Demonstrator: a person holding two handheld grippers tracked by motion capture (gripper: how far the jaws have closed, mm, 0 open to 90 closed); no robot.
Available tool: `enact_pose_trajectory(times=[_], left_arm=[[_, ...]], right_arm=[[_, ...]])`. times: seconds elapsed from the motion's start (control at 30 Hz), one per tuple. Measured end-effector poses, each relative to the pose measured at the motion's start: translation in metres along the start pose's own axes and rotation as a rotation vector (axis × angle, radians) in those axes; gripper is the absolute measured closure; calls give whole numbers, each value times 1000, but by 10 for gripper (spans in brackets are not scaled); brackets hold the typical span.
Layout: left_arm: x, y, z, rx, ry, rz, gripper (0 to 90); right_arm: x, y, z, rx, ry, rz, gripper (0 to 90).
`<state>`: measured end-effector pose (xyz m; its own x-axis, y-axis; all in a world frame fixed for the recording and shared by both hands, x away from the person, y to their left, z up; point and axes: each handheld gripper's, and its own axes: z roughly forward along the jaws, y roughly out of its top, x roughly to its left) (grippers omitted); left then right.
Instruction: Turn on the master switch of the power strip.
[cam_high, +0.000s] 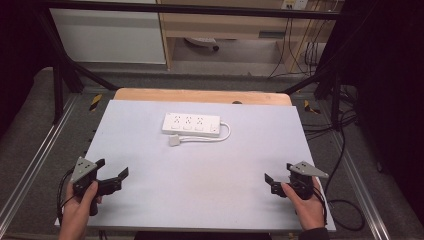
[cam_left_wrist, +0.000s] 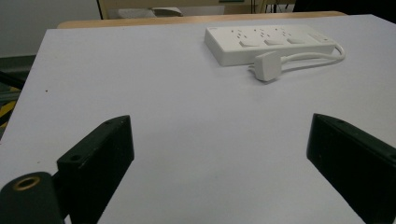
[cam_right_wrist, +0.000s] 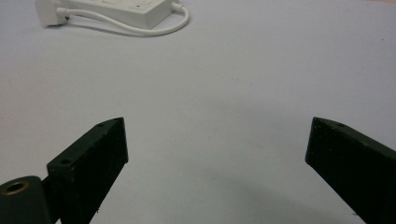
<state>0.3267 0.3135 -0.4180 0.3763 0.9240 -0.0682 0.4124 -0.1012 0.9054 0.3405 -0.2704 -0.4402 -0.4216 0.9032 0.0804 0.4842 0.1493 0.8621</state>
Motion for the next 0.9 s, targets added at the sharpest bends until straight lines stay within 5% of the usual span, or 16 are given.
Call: enact_pose_trajectory(times=[0.33, 0.67, 0.9], left_arm=[[-1, -1, -1, 9, -9, 3, 76], [-4, -4, -6, 21, -31, -7, 74], [-7, -5, -5, 31, -42, 8, 75]], right_arm=[[-2, -3, 8, 34, 44, -7, 65], [0, 4, 8, -9, 54, 33, 51], [5, 15, 13, 2, 78, 10, 46]])
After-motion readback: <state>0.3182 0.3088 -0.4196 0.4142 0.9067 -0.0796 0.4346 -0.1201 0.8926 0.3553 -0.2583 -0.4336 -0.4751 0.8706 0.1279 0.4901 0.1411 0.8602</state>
